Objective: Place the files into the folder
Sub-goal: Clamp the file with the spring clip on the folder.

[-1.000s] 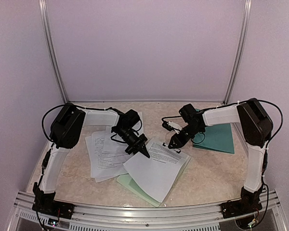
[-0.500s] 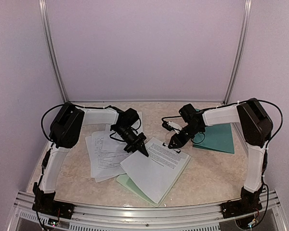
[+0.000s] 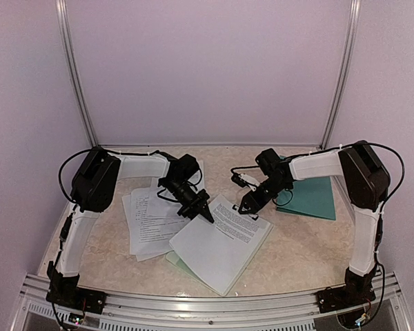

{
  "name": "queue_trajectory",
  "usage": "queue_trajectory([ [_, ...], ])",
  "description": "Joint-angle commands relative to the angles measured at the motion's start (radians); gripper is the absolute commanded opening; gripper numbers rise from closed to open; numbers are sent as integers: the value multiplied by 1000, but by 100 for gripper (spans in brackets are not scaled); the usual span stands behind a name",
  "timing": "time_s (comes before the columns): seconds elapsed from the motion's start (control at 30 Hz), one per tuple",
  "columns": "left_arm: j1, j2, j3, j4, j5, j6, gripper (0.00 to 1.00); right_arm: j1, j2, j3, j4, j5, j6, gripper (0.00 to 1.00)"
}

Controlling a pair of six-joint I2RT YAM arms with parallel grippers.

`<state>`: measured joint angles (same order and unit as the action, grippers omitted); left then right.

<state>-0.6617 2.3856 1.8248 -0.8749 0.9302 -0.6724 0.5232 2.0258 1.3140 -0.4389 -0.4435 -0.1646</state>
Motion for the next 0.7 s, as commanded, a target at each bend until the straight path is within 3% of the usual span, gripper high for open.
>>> queue_trajectory([
  [0.0, 6, -2, 21, -33, -34, 22, 19, 6, 17, -3, -38, 35, 16, 47],
  [0.1, 12, -30, 20, -53, -79, 40, 29, 5, 20, 0, -47, 38, 11, 44],
  [0.33, 31, -82, 4, -73, -118, 59, 39, 18, 33, -6, -79, 109, -21, 45],
  [0.5, 40, -140, -6, -111, -250, 94, 46, 47, 35, -30, -84, 205, -32, 46],
  [0.67, 46, -233, -65, -111, -424, 111, 52, 48, 53, -21, -100, 298, -20, 29],
])
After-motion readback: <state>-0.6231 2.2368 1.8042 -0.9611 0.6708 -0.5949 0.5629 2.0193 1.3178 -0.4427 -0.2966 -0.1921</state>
